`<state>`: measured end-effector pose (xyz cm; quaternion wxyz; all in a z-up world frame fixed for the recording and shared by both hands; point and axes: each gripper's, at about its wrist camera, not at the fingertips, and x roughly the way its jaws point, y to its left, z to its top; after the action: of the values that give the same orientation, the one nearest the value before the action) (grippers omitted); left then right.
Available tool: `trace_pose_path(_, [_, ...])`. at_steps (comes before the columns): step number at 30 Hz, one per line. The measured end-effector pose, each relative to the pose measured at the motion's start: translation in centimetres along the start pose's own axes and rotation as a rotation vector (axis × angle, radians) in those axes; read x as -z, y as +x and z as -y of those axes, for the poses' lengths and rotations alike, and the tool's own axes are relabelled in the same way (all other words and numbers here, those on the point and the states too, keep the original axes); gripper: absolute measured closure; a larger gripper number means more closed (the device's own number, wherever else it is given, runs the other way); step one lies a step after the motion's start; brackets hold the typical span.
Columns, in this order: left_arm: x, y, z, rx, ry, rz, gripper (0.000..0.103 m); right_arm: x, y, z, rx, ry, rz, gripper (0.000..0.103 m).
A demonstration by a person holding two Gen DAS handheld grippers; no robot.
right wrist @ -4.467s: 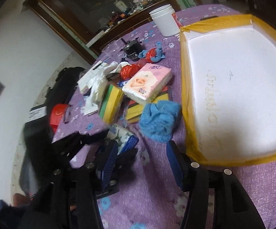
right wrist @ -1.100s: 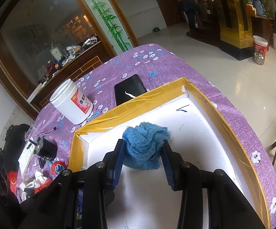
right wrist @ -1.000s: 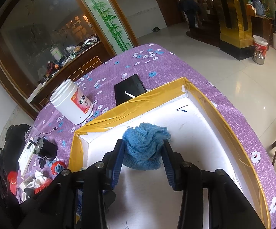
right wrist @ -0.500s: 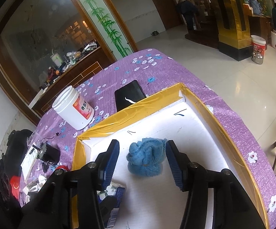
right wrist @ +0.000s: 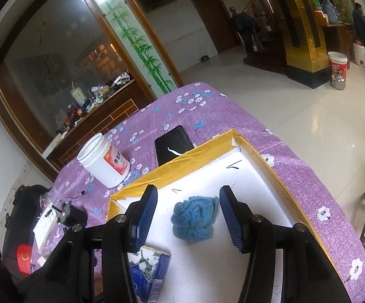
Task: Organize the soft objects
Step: 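Move both grippers back over the table toward the remaining items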
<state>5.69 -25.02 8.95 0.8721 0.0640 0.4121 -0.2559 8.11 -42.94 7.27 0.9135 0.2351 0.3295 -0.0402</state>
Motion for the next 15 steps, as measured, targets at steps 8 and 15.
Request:
trace_pose_path(8, [2.4,-3.9,-2.0,-0.011,0.002,0.028,0.039,1.6,-3.4,-3.3,-0.07,-0.052,0.024,0.046])
trace_pose_path(15, [6.2,-7.3,-4.2,-0.03,0.009,0.057,0.039,5.6,-5.9,-7.5,-0.145,-0.151,0.008,0.037])
